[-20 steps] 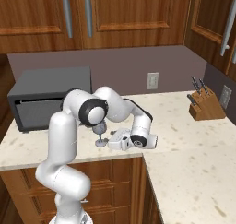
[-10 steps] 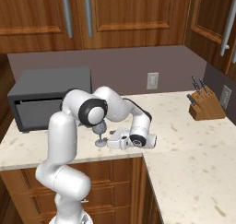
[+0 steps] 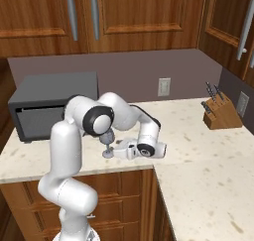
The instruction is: Retrieve the wine glasses from the counter and place one next to each plate.
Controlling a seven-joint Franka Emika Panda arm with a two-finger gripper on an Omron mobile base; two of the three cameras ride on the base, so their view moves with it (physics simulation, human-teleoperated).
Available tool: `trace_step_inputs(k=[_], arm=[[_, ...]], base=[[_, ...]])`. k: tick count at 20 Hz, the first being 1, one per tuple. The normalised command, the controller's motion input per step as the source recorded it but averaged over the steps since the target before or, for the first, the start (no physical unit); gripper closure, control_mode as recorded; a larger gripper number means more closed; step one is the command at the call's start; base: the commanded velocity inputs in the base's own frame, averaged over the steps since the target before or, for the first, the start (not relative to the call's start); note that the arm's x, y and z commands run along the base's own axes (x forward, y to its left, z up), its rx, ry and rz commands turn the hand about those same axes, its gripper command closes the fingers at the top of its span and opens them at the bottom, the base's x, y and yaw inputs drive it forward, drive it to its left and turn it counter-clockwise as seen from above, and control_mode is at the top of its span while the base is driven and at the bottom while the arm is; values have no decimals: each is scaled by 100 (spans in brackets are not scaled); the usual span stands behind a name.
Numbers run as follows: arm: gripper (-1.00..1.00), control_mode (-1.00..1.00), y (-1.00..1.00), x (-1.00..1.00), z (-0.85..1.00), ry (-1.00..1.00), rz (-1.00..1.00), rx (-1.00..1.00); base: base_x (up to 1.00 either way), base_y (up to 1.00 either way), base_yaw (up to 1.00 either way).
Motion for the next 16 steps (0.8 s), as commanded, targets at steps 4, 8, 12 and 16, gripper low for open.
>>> trace_step_inputs(k=[4, 8, 12, 16], arm=[[-100, -100, 14, -1, -7, 9, 0, 0], [-100, -100, 25, -5, -15, 12, 0, 0], [-100, -100, 14, -7, -21, 9, 0, 0], [-100, -100, -4, -17, -33, 1, 1, 0]], base=[[0, 0, 0], [0, 0, 0], [0, 0, 0], [0, 0, 0]])
